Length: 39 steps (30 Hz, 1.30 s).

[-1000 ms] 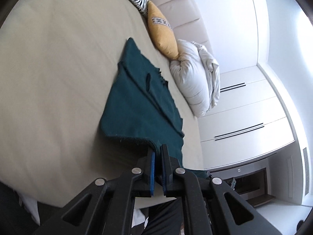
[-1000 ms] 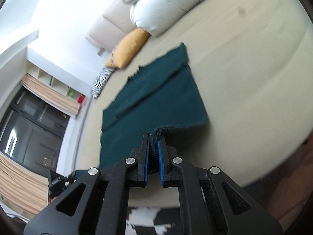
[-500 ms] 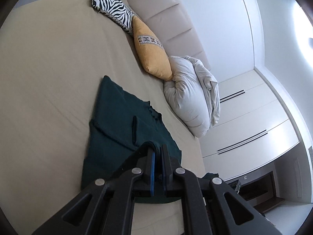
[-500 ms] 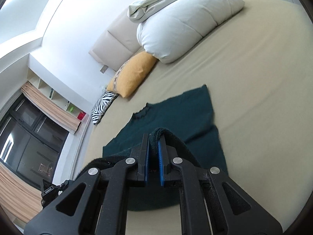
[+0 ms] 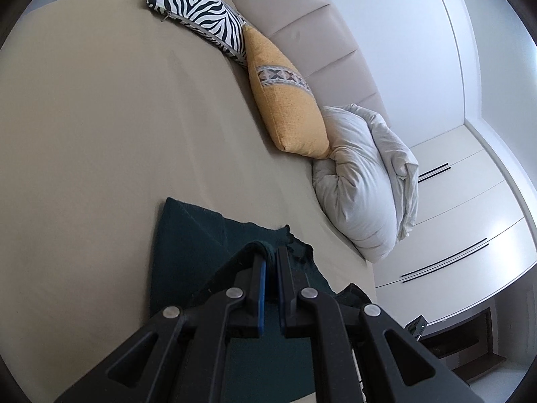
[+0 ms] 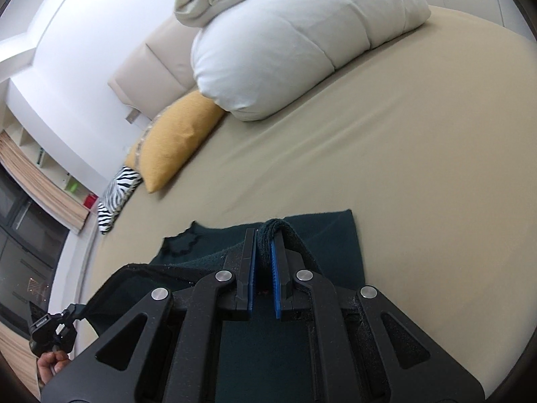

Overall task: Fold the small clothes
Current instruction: 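Lift the hem with both grippers and fold it toward the collar, then lay the hem down on the sweater and open both grippers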

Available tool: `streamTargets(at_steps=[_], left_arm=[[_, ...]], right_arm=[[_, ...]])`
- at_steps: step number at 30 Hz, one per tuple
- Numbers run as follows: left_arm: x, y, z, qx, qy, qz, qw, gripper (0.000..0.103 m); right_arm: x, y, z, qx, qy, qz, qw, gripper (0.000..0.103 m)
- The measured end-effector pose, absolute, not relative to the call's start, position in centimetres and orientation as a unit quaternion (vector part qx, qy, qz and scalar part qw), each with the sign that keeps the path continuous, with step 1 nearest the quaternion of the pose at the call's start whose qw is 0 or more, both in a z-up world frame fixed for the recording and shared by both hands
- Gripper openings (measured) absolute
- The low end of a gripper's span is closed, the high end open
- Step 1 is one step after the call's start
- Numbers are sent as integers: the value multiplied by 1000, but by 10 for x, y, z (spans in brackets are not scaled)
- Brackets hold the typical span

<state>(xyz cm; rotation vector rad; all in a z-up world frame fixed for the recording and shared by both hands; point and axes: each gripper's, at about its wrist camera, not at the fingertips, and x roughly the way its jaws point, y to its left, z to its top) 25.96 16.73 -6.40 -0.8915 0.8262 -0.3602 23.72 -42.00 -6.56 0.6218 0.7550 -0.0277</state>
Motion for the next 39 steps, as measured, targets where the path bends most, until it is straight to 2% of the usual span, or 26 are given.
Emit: streamTargets(at_steps=[11, 12, 13, 15, 16, 20, 25, 29, 33, 35, 37, 39], left_arm=[[333, 151, -112, -385, 432, -127, 805, 9], [336, 153, -117, -388, 439, -120, 801, 14], [336, 156, -122, -397, 441, -117, 797, 22], [331, 162, -119, -406, 429, -119, 798, 33], [327, 165, -115, -407, 424, -119, 800, 37], [306, 172, -92, -405, 397, -119, 815, 40], [280, 143, -73, -343, 392, -137, 842, 40], [266, 112, -84, -290, 414, -143, 851, 40], [260, 101, -107, -247, 441, -128, 853, 40], [258, 104, -120, -240, 447, -122, 853, 35], [255, 112, -125, -241, 444, -120, 855, 25], [253, 119, -126, -250, 442, -119, 853, 20]], right_arm=[[308, -423, -126, 288, 415, -46, 862, 9], [316, -424, -133, 290, 425, -40, 857, 17], [316, -423, -136, 293, 428, -32, 854, 33], [313, -425, -136, 309, 411, -13, 858, 50], [308, -426, -132, 305, 405, -20, 862, 56], [288, -430, -118, 293, 390, -45, 872, 56], [262, -417, -93, 280, 364, -36, 887, 56], [258, -374, -92, 236, 390, 23, 890, 56], [261, -339, -114, 193, 429, 53, 881, 56], [255, -349, -132, 200, 441, 27, 875, 54], [249, -366, -140, 232, 420, 27, 877, 51], [238, -387, -142, 266, 401, 5, 877, 51]])
